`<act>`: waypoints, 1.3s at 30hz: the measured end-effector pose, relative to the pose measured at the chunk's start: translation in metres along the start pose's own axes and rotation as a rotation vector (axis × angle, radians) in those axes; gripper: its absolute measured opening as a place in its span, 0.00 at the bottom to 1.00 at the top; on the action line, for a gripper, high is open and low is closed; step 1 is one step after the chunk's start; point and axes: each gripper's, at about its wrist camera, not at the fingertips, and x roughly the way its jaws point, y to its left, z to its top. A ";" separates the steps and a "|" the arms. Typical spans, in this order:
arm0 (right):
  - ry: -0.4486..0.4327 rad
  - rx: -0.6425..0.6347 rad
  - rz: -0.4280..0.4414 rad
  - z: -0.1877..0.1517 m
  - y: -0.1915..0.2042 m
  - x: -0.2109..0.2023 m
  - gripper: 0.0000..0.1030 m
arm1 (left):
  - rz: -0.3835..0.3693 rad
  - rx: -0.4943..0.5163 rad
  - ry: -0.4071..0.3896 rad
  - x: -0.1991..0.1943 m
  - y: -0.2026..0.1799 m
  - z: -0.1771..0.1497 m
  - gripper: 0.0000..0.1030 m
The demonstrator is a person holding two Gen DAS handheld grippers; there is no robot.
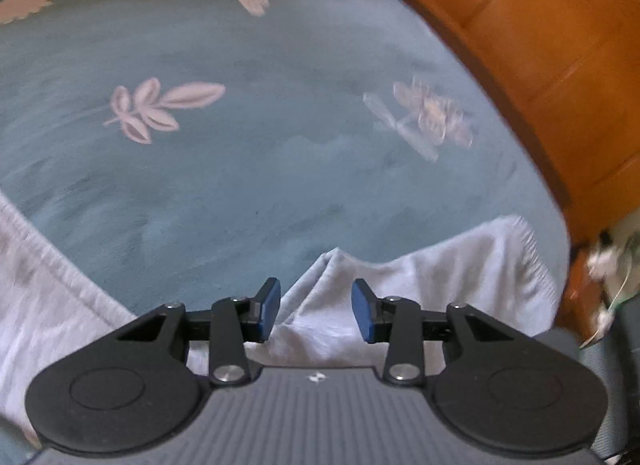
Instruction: Fold clothes
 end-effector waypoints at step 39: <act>-0.097 0.044 -0.113 0.002 -0.074 -0.034 0.41 | -0.150 0.006 0.112 0.029 0.007 0.025 0.10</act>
